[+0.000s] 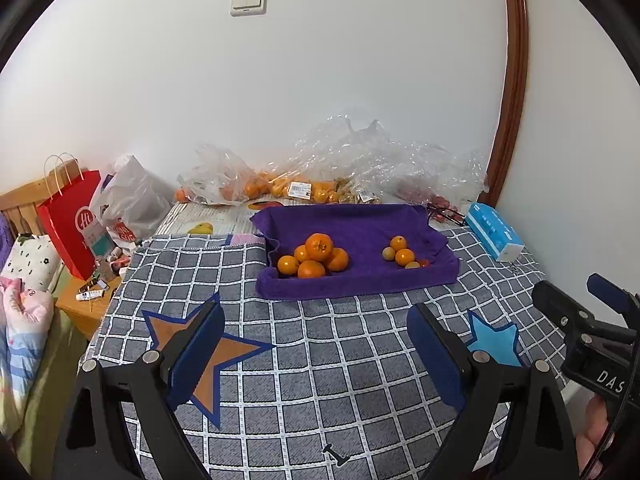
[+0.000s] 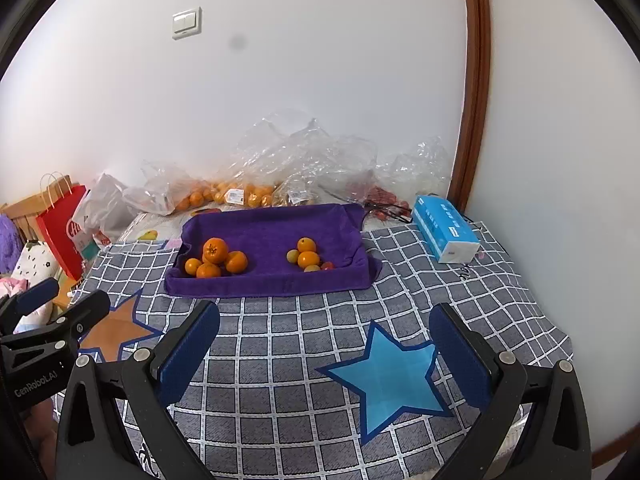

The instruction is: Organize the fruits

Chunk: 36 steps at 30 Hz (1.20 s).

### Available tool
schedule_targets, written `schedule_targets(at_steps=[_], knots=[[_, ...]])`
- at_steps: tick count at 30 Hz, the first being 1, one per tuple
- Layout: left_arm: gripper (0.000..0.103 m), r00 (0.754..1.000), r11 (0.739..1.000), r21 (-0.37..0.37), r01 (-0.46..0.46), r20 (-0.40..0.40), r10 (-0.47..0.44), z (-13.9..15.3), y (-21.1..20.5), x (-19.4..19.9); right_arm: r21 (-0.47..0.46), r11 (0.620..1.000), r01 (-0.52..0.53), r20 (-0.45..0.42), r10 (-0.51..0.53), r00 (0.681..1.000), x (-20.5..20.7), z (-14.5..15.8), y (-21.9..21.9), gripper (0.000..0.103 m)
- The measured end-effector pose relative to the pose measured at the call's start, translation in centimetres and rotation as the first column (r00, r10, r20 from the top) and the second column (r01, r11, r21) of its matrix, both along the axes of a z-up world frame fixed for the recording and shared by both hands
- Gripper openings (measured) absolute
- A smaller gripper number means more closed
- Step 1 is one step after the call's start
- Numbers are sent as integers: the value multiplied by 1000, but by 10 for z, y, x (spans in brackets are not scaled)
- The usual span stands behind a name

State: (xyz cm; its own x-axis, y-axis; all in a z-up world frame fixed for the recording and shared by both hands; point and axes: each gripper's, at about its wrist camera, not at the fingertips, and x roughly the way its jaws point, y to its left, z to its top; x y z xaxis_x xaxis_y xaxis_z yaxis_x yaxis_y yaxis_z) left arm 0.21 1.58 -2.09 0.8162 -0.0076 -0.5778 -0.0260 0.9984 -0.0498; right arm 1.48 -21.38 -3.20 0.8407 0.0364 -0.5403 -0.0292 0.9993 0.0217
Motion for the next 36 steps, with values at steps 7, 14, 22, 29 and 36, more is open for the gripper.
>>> schedule_targets(at_steps=[7, 14, 22, 29, 36], knots=[[92, 1000, 1000, -2, -6, -1, 6, 0, 3, -1, 2, 1000, 0, 0, 0, 1000, -1, 1, 0, 103], [92, 1000, 1000, -2, -6, 3, 6, 3, 5, -1, -13, 1000, -3, 3, 3, 1000, -3, 2, 3, 103], [92, 1000, 1000, -1, -13, 10, 13, 5, 3, -4, 0, 1000, -7, 3, 7, 1000, -4, 0, 3, 103], [92, 1000, 1000, -7, -22, 14, 22, 5, 5, -5, -7, 1000, -12, -2, 12, 1000, -4, -1, 6, 103], [92, 1000, 1000, -15, -25, 5, 25, 3, 8, -4, -19, 1000, -19, -2, 19, 1000, -5, -1, 10, 103]])
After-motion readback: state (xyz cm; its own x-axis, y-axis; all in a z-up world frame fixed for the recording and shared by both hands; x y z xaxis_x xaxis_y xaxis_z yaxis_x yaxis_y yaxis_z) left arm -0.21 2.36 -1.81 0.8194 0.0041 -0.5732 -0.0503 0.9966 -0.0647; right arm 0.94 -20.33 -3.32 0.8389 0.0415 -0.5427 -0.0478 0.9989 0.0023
